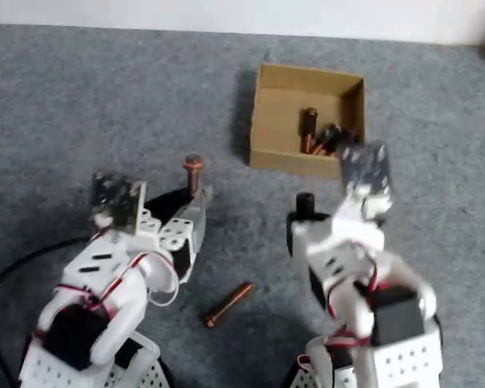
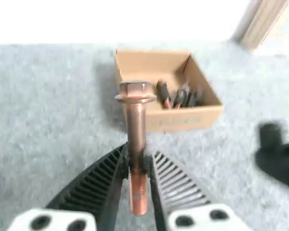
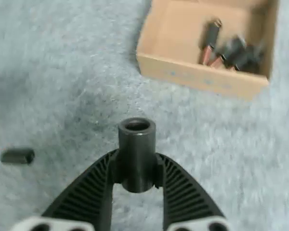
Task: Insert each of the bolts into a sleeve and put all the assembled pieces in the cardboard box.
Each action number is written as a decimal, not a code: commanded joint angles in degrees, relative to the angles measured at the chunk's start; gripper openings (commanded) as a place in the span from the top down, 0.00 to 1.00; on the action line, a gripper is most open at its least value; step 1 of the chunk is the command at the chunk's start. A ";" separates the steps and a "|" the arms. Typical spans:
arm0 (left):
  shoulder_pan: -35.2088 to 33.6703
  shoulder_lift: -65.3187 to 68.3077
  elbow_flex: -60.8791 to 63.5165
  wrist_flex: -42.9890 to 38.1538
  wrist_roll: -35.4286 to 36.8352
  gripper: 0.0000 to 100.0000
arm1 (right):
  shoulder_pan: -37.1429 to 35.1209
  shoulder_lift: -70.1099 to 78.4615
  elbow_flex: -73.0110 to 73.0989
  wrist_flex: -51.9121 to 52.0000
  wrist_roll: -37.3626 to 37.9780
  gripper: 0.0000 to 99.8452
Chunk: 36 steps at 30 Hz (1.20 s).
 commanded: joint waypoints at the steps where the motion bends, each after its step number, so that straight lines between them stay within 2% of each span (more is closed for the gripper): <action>1: 0.66 -0.92 -2.68 -6.59 -0.18 1.00 | -2.59 -13.67 14.55 -10.68 9.76 1.00; 4: 0.66 -1.01 -2.59 -13.63 -0.09 1.00 | -5.67 -25.27 25.45 -15.87 13.89 1.00; 6: 0.84 -1.01 -2.51 -16.97 0.35 1.00 | -7.69 -32.31 32.57 -17.98 14.07 1.00; 10: 3.38 -1.45 -2.42 -17.93 7.74 1.00 | -10.77 -30.99 43.30 -23.78 14.24 1.00; 15: 8.66 -1.54 0.13 -17.49 9.05 1.00 | -11.12 -31.60 41.89 -26.33 13.80 1.00; 19: 8.92 -1.54 3.30 -21.98 9.23 1.00 | -11.03 -32.31 40.31 -31.96 9.85 1.00; 22: 8.84 -1.54 6.20 -24.18 13.27 1.00 | -11.12 -32.31 40.92 -37.05 6.95 1.00; 32: 9.19 -1.45 19.12 -36.92 15.56 1.00 | -11.12 -32.31 44.62 -37.14 5.45 1.00; 36: 10.95 -1.45 22.11 -37.36 15.65 1.00 | -11.21 -32.31 44.62 -37.05 5.63 1.00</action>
